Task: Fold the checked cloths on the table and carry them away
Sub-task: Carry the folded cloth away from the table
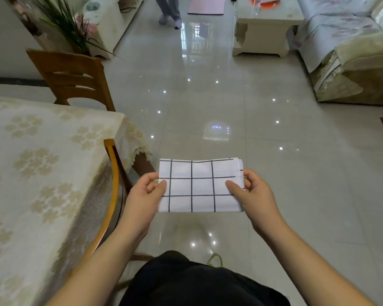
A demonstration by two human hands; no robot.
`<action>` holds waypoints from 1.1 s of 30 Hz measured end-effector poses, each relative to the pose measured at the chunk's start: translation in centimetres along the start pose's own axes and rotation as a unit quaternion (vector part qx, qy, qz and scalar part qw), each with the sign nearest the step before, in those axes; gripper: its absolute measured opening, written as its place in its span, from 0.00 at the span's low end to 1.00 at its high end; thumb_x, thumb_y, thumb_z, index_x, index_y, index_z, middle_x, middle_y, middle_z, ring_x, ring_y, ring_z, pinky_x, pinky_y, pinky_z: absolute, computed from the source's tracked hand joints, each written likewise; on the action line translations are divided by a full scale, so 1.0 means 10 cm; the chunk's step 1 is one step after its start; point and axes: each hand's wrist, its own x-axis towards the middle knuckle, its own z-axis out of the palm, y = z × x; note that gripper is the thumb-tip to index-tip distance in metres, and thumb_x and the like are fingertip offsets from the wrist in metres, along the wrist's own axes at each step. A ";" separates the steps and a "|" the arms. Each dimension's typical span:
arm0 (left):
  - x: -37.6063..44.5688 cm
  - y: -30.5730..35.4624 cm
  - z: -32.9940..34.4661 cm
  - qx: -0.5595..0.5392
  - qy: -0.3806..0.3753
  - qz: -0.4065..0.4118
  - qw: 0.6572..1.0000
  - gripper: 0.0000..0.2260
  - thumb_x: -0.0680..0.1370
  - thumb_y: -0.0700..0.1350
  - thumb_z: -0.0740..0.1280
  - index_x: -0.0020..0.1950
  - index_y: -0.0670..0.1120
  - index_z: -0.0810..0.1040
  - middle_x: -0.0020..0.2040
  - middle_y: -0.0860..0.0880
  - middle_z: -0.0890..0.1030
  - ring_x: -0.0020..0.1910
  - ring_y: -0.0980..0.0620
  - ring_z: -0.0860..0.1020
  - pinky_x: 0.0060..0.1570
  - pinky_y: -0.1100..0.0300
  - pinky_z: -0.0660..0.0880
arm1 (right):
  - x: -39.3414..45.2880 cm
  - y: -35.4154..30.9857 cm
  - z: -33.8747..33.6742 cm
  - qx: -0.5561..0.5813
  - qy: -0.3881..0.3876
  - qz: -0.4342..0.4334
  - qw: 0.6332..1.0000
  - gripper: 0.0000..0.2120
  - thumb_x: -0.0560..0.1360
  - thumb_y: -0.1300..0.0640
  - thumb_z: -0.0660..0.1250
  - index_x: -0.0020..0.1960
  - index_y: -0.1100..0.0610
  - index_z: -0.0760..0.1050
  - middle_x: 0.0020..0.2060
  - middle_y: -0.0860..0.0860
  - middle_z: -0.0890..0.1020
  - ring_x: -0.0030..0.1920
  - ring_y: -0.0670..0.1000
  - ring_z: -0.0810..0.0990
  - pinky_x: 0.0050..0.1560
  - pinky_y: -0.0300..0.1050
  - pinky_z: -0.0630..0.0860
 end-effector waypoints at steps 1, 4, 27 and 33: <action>0.09 0.04 0.02 0.000 0.008 -0.002 1.000 0.09 0.78 0.48 0.68 0.59 0.52 0.77 0.45 0.43 0.85 0.48 0.43 0.83 0.56 0.44 0.77 | 0.11 -0.06 0.01 0.001 -0.004 -0.001 1.000 0.10 0.76 0.64 0.69 0.56 0.57 0.77 0.44 0.48 0.87 0.40 0.45 0.85 0.35 0.35 0.77; 0.37 0.15 0.07 -0.006 0.030 -0.013 0.999 0.08 0.78 0.48 0.68 0.57 0.53 0.79 0.47 0.39 0.84 0.50 0.39 0.83 0.59 0.38 0.76 | 0.46 -0.17 0.06 -0.005 -0.019 -0.001 1.000 0.10 0.76 0.63 0.69 0.56 0.56 0.77 0.43 0.47 0.87 0.41 0.45 0.85 0.36 0.36 0.78; 3.36 1.19 -0.42 0.022 0.131 -0.031 0.991 0.11 0.79 0.48 0.67 0.61 0.54 0.74 0.47 0.50 0.81 0.41 0.55 0.77 0.35 0.70 0.73 | 3.69 -1.16 1.38 -0.095 -0.097 -0.021 0.991 0.04 0.76 0.61 0.69 0.49 0.53 0.80 0.27 0.43 0.77 0.29 0.45 0.74 0.28 0.36 0.69; 4.20 1.50 -0.23 0.027 0.170 -0.050 0.984 0.12 0.79 0.47 0.68 0.62 0.48 0.77 0.34 0.48 0.76 0.35 0.52 0.76 0.43 0.62 0.75 | 4.70 -1.47 1.46 -0.102 -0.130 -0.029 0.986 0.05 0.76 0.60 0.70 0.50 0.53 0.80 0.35 0.45 0.85 0.34 0.44 0.81 0.33 0.35 0.74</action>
